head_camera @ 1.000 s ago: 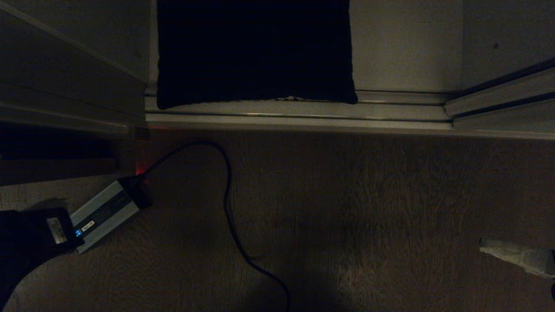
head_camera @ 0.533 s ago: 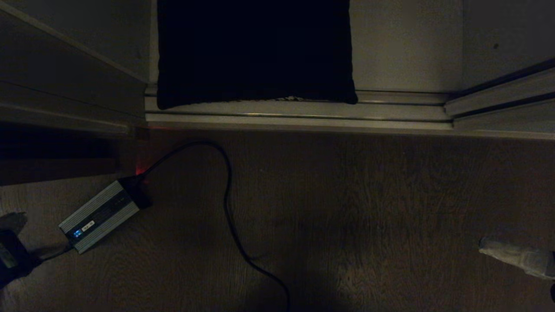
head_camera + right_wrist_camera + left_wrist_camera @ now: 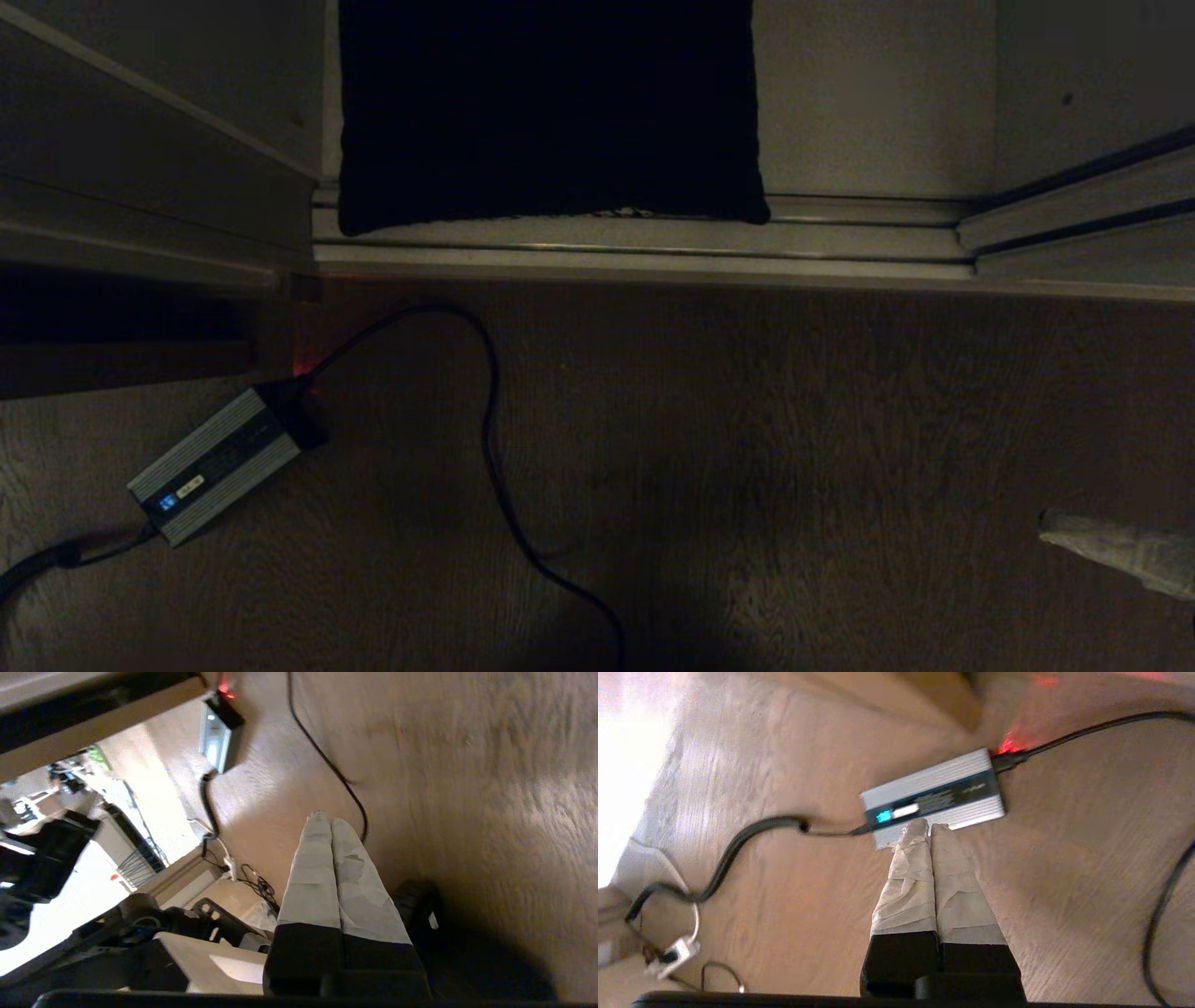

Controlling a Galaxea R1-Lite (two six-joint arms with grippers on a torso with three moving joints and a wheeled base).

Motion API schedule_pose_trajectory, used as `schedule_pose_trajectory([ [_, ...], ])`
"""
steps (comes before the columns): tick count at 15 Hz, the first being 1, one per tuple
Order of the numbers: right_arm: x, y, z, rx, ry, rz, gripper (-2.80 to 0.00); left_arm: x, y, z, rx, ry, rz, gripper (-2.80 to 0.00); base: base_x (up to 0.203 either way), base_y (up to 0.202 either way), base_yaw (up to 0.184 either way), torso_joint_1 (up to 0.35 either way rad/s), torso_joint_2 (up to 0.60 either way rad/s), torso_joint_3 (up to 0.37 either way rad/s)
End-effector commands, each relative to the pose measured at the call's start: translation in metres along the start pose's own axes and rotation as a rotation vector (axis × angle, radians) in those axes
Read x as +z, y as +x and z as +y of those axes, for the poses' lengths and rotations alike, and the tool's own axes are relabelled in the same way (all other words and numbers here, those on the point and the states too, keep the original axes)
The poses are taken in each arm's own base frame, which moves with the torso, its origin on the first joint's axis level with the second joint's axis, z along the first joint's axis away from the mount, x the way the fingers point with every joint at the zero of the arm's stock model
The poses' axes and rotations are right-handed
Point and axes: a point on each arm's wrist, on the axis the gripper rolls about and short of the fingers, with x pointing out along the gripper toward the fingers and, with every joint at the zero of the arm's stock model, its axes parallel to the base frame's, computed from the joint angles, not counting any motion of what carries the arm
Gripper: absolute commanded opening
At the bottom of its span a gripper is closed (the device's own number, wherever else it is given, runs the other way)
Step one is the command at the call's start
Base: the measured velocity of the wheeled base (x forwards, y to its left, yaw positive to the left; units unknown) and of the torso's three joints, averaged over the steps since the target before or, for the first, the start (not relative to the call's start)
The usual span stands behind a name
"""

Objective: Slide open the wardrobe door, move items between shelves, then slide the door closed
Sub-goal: Place the pillow on the lower shelf

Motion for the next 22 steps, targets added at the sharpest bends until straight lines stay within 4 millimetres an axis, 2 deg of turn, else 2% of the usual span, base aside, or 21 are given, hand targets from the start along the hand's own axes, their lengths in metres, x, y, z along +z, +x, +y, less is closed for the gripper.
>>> schedule_pose_trajectory([
  [1, 0.002, -0.003, 0.004, 0.02, -0.008, -0.01, -2.8, -0.008, -0.011, 0.009, 0.031, -0.027, -0.041, -2.8, 0.0, 0.0, 0.0, 0.0, 0.0, 0.0],
  [4, 0.003, -0.01, 0.012, 0.063, -0.029, -0.019, -2.8, -0.014, -0.028, 0.02, -0.005, -0.066, -0.12, -2.8, 0.0, 0.0, 0.0, 0.0, 0.0, 0.0],
  [8, -0.001, -0.017, 0.014, 0.077, -0.032, -0.015, -2.8, -0.056, -0.042, 0.031, -0.025, -0.047, -0.137, -2.8, 0.0, 0.0, 0.0, 0.0, 0.0, 0.0],
  [13, -0.003, -0.019, 0.014, 0.082, -0.037, -0.016, -2.8, -0.089, -0.055, 0.031, -0.418, 0.136, -0.023, -2.8, 0.0, 0.0, 0.0, 0.0, 0.0, 0.0],
  [14, -0.006, -0.019, 0.012, 0.077, -0.034, -0.009, -2.8, -0.091, -0.057, 0.031, -0.481, 0.193, -0.013, -2.8, 0.0, 0.0, 0.0, 0.0, 0.0, 0.0],
  [16, -0.008, -0.02, 0.012, 0.085, -0.051, -0.004, -2.8, -0.092, -0.058, 0.03, -0.527, 0.196, -0.013, -2.8, 0.0, 0.0, 0.0, 0.0, 0.0, 0.0],
  [18, -0.009, -0.024, 0.014, 0.094, -0.07, -0.02, -2.8, -0.1, -0.055, 0.029, -0.535, 0.19, 0.011, -2.8, 0.0, 0.0, 0.0, 0.0, 0.0, 0.0],
  [22, -0.012, -0.027, 0.013, 0.097, -0.072, -0.023, -2.8, -0.1, -0.055, 0.029, -0.533, 0.179, 0.008, -2.8, 0.0, 0.0, 0.0, 0.0, 0.0, 0.0],
])
